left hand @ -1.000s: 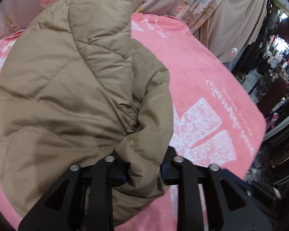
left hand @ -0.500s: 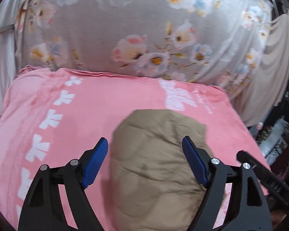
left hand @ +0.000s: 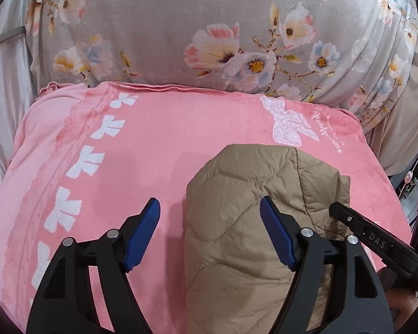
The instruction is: Fold large clothes
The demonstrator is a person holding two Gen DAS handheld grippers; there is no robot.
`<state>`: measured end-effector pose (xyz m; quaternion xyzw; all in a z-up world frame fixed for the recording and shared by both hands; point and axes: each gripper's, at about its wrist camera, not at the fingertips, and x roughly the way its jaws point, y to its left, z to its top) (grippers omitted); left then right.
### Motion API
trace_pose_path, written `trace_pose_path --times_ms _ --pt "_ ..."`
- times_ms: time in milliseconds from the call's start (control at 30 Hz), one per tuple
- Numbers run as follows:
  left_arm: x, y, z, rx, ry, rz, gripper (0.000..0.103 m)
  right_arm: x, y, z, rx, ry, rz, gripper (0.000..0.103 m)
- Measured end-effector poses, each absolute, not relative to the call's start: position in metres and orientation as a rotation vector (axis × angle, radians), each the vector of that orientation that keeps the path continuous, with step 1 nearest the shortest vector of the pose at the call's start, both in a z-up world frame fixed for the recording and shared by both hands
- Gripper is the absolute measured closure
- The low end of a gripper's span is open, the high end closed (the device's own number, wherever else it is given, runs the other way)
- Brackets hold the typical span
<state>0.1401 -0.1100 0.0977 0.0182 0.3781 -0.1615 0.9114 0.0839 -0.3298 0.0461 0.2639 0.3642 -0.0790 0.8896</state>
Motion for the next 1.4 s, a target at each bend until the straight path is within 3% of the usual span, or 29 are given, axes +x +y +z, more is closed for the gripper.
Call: trace_pose_path --times_ms 200,933,1400 --pt "0.145 -0.12 0.087 0.048 0.804 -0.333 0.036 0.066 -0.338 0.047 0.535 0.716 -0.163 0.093" --pt "0.141 -0.173 0.036 0.102 0.906 -0.378 0.036 0.043 -0.359 -0.014 0.45 0.761 -0.277 0.094" --pt "0.135 -0.189 0.004 0.167 0.871 -0.349 0.032 0.042 -0.37 -0.049 0.493 0.758 -0.248 0.093"
